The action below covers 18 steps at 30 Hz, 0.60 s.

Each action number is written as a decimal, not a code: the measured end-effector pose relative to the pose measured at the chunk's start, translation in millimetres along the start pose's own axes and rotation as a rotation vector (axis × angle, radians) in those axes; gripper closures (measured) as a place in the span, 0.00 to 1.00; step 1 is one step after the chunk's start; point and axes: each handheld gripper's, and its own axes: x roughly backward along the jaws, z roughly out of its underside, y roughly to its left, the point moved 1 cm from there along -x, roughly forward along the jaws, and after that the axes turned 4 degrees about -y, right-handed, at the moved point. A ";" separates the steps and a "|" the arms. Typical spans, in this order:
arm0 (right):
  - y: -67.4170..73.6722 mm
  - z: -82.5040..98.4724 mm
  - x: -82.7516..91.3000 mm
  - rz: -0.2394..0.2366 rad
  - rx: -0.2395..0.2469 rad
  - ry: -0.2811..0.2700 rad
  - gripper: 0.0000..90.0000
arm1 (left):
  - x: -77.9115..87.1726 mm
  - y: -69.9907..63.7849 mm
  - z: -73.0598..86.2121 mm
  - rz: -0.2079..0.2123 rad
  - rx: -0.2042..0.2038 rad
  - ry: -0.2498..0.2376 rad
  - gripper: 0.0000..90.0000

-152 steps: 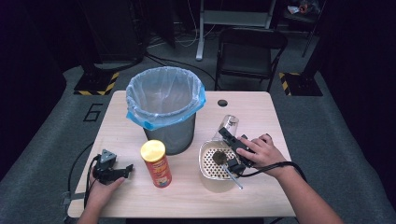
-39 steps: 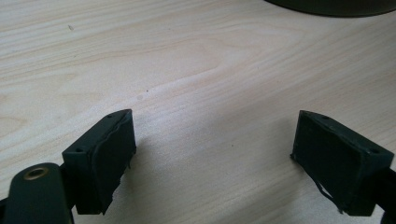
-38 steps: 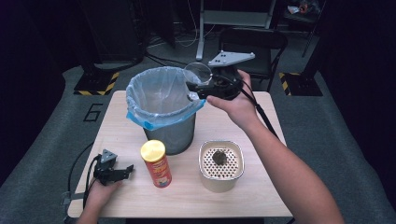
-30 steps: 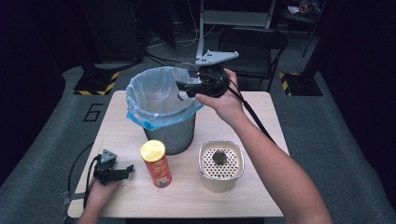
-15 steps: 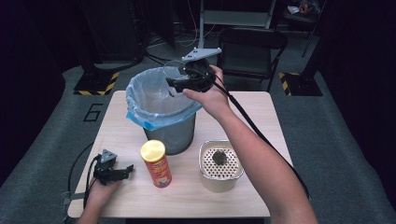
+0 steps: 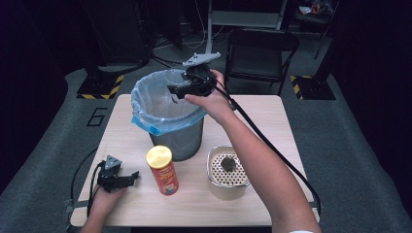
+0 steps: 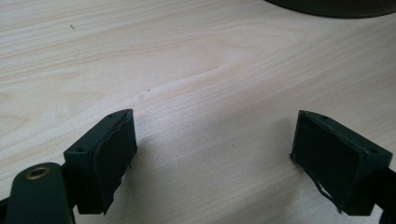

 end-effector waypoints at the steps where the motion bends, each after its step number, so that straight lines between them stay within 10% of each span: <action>1: 0.0 0.0 0.0 0.000 0.000 0.000 0.33 | 0.0 0.0 0.0 0.000 0.000 0.000 0.15; 5: 2.4 9.2 -4.7 0.019 -0.009 0.016 0.17 | 0.0 -0.2 0.1 -0.005 0.000 -0.004 0.15; 18: 8.3 12.1 30.5 0.065 0.064 -0.043 0.25 | 3.8 -1.2 -0.8 -0.001 0.004 0.019 0.15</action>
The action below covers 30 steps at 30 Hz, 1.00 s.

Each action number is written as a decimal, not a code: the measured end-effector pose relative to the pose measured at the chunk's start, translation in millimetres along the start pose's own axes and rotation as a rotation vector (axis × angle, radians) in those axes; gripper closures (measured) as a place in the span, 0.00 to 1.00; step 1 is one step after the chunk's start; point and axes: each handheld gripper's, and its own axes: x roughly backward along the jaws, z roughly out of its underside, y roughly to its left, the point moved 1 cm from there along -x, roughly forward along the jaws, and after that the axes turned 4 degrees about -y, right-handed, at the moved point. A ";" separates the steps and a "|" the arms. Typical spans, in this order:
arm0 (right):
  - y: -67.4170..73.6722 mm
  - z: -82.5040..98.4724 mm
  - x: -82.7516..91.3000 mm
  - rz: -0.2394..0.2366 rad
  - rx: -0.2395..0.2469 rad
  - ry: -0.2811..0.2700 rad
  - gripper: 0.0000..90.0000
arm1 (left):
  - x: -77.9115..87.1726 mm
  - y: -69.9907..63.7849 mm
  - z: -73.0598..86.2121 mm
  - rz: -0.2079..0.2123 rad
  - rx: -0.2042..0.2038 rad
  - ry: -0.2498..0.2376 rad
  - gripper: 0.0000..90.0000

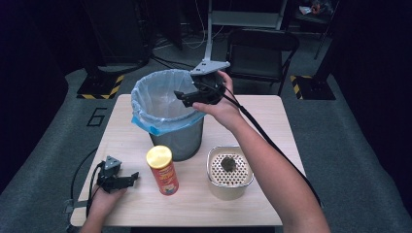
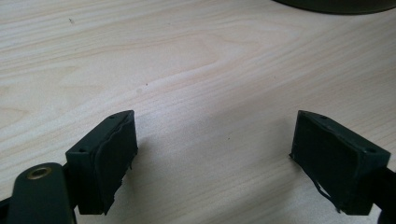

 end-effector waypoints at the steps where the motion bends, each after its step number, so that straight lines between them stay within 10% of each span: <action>1: -2.0 1.9 3.1 -0.002 0.006 -0.005 0.25 | 0.4 -0.6 -0.2 0.007 0.009 -0.006 0.15; 17: -21.7 33.5 62.5 0.099 0.001 0.013 0.29 | 22.4 -13.5 -12.6 0.033 0.058 -0.056 0.13; 30: -40.2 90.7 121.7 0.192 -0.063 0.036 0.31 | 57.2 -46.2 -28.3 0.118 -0.001 -0.097 0.13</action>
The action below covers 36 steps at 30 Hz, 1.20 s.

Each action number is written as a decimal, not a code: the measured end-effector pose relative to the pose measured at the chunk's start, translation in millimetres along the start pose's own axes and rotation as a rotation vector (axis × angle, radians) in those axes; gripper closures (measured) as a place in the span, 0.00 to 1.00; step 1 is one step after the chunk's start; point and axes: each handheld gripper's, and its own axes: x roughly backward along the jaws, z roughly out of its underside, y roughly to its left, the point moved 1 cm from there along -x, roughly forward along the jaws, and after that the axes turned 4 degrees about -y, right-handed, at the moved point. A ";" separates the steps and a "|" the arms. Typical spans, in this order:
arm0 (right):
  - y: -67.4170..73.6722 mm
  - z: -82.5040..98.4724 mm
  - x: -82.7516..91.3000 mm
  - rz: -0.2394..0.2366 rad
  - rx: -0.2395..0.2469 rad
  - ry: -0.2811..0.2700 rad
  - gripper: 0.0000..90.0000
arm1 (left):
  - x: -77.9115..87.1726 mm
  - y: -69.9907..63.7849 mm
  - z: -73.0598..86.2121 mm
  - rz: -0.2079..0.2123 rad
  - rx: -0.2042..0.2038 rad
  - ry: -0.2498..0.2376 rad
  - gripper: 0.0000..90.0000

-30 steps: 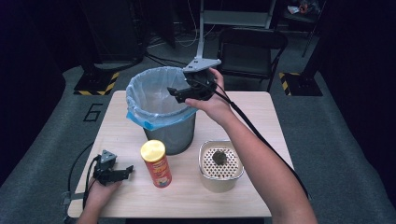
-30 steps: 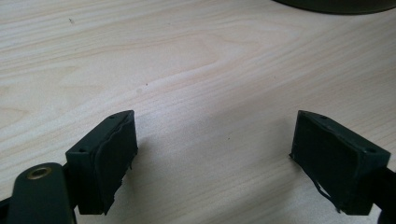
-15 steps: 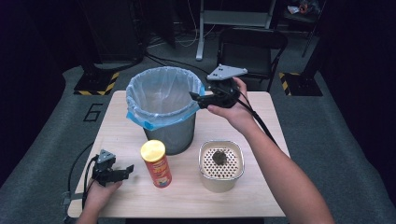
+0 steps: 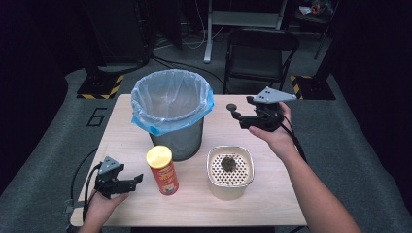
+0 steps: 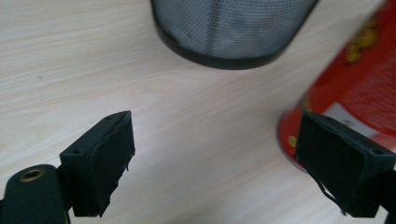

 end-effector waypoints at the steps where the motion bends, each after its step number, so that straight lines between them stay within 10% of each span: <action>1: -2.0 4.1 2.1 0.009 -0.004 0.002 0.31 | 1.5 -3.6 0.1 0.006 -0.011 -0.005 0.13; 21: -23.8 63.2 18.5 0.049 -0.099 0.025 0.31 | -2.0 -60.4 -9.8 0.161 -0.085 -0.029 0.13; 36: -32.9 107.0 27.1 0.097 -0.129 0.057 0.30 | -25.4 -68.3 -15.5 0.193 -0.095 -0.063 0.13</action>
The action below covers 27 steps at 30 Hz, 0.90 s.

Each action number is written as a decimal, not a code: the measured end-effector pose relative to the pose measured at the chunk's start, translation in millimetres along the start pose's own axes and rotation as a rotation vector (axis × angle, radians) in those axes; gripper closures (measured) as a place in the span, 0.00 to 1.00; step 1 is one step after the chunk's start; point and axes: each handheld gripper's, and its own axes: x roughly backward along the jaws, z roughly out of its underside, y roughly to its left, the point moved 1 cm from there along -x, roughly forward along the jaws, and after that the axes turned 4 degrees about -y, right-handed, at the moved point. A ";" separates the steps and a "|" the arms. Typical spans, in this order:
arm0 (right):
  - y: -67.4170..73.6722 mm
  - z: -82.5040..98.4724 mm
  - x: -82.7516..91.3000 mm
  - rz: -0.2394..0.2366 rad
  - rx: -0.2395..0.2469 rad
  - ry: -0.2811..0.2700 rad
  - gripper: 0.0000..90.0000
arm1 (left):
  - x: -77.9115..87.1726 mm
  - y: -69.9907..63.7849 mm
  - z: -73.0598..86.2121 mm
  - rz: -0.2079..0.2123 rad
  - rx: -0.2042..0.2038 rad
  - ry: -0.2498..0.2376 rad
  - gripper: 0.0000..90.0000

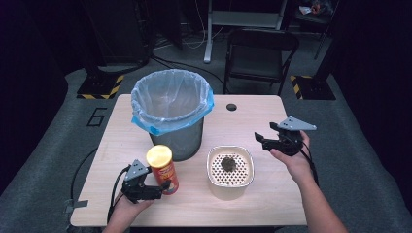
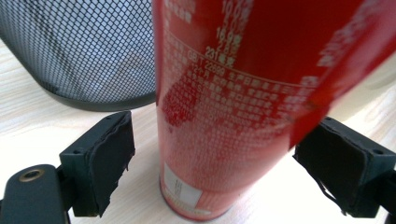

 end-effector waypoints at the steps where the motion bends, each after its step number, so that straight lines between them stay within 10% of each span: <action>1: -2.0 5.3 1.0 0.001 -0.017 0.003 0.30 | -3.6 0.2 1.7 0.001 0.004 -0.019 0.13; 20: 10.2 25.2 2.2 0.051 0.046 0.027 0.30 | -17.3 3.1 13.9 0.017 0.022 -0.021 0.17; 27: 2.6 33.4 -1.3 0.047 -0.010 0.034 0.31 | -16.1 1.3 13.4 0.004 -0.044 -0.014 0.24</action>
